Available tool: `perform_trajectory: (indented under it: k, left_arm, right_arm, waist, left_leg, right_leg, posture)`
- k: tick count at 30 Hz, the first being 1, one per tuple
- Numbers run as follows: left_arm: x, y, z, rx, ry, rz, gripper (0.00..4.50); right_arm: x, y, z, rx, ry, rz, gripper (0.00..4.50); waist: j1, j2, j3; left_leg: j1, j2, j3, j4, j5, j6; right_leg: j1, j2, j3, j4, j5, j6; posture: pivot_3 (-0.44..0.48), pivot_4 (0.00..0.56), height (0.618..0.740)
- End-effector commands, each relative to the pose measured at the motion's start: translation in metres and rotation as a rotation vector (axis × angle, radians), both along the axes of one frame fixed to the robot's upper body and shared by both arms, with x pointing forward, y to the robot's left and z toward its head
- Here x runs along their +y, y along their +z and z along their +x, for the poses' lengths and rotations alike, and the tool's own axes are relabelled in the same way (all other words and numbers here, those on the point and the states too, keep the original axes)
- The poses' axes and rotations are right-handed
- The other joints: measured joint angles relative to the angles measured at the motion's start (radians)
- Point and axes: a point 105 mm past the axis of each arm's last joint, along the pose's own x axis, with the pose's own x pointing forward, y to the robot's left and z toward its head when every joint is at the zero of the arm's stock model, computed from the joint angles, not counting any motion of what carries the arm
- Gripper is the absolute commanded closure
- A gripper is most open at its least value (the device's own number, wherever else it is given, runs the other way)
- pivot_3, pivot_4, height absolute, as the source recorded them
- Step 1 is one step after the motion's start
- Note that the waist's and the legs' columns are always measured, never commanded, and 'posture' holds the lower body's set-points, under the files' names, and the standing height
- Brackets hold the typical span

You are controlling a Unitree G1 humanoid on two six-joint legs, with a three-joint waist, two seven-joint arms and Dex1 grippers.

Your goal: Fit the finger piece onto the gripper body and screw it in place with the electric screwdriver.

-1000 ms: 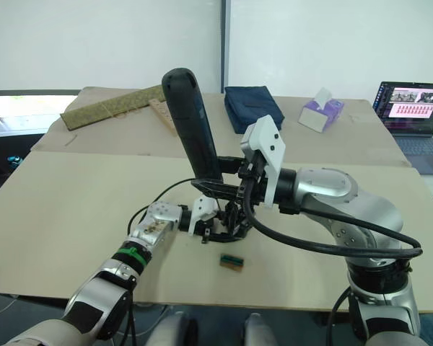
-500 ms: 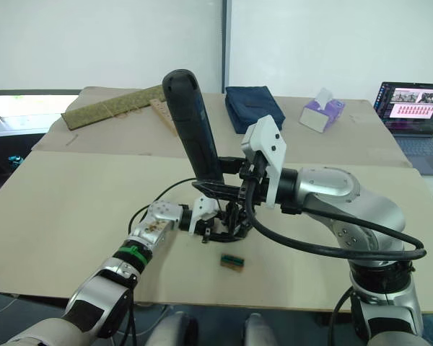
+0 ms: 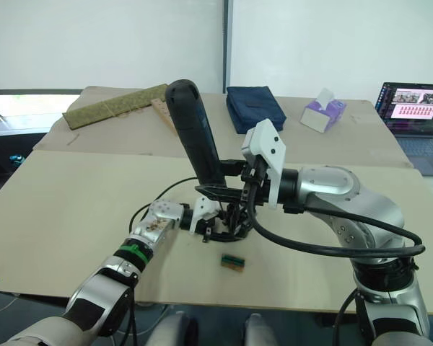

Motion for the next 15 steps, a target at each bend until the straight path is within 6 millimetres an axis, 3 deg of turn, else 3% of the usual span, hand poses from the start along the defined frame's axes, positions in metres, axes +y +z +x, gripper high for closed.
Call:
perform_trajectory:
  k: [1,10,15]
  left_arm:
    - [-0.007,0.024,0.006,-0.068,-0.017,-0.058,2.23]
    - [-0.006,0.024,0.007,-0.068,-0.013,-0.055,2.23]
    - [-0.007,0.025,0.008,-0.07,-0.015,-0.054,2.23]
  right_arm:
    - [-0.004,-0.005,0.002,0.013,-0.026,-0.009,2.59]
    - [-0.017,-0.028,0.007,0.101,-0.086,-0.04,2.59]
    - [-0.027,-0.05,0.011,0.157,-0.12,-0.128,2.59]
  waist:
    - [0.001,0.0,0.0]
    - [0.003,0.0,0.0]
    - [0.004,0.0,0.0]
  left_leg:
    - [0.0,0.0,0.0,0.0,0.0,0.0]
    - [0.0,0.0,0.0,0.0,0.0,0.0]
    - [0.002,0.0,0.0,0.0,0.0,0.0]
  right_leg:
    - [0.0,0.0,0.0,0.0,0.0,0.0]
    - [0.001,0.0,0.0,0.0,0.0,0.0]
    - [0.003,-0.001,0.0,0.0,0.0,0.0]
  posture:
    - [0.0,0.15,0.738]
    - [0.0,0.15,0.738]
    - [0.0,0.15,0.738]
